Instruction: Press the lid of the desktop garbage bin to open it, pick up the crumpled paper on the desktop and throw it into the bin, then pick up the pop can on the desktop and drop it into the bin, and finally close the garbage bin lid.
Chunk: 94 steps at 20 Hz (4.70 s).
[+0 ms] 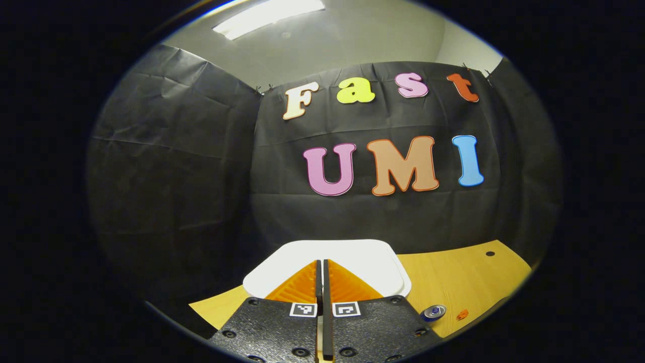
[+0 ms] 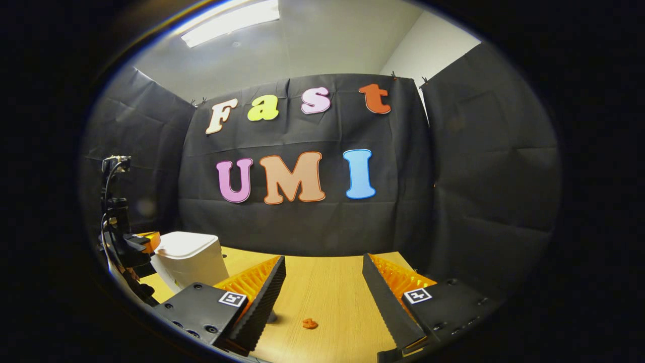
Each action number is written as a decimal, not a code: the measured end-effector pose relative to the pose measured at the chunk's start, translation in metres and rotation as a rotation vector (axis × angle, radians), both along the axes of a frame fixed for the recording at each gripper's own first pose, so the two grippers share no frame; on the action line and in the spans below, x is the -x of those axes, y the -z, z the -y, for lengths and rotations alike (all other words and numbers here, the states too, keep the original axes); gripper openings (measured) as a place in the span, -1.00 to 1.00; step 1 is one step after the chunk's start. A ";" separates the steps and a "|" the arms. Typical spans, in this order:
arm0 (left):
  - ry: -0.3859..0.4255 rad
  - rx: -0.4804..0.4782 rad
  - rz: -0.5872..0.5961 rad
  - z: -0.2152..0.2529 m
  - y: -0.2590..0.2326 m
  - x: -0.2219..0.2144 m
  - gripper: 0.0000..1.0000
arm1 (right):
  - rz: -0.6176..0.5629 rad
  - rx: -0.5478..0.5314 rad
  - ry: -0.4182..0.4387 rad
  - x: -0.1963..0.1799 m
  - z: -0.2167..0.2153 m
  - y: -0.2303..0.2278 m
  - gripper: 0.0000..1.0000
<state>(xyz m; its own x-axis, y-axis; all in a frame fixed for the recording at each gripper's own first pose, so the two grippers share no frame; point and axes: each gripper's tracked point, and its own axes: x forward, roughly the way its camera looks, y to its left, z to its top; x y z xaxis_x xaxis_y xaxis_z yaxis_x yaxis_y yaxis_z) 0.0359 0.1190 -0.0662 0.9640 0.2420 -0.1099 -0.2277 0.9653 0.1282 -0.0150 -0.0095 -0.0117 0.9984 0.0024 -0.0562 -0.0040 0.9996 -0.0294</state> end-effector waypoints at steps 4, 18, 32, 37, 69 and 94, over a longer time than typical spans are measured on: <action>-0.022 -0.004 -0.014 -0.005 0.013 -0.001 -1.00 | -0.013 0.002 0.010 -0.001 0.002 0.004 0.94; 0.008 0.040 0.042 0.000 0.014 -0.003 -1.00 | -0.085 -0.019 -0.061 -0.013 -0.021 0.031 0.94; 0.037 0.034 0.168 0.013 -0.072 0.029 -1.00 | -0.324 0.070 -0.142 -0.055 -0.016 0.134 0.95; 0.010 -0.016 0.149 0.008 -0.068 0.064 -1.00 | -0.550 0.021 -0.216 -0.089 -0.027 0.206 0.95; -0.234 -0.077 0.067 -0.022 -0.045 0.115 0.77 | -0.899 0.123 -0.222 -0.158 -0.025 0.341 -0.48; -0.274 -0.061 0.125 -0.093 -0.051 0.146 0.77 | -0.305 0.058 -0.830 -0.134 -0.344 0.046 -0.67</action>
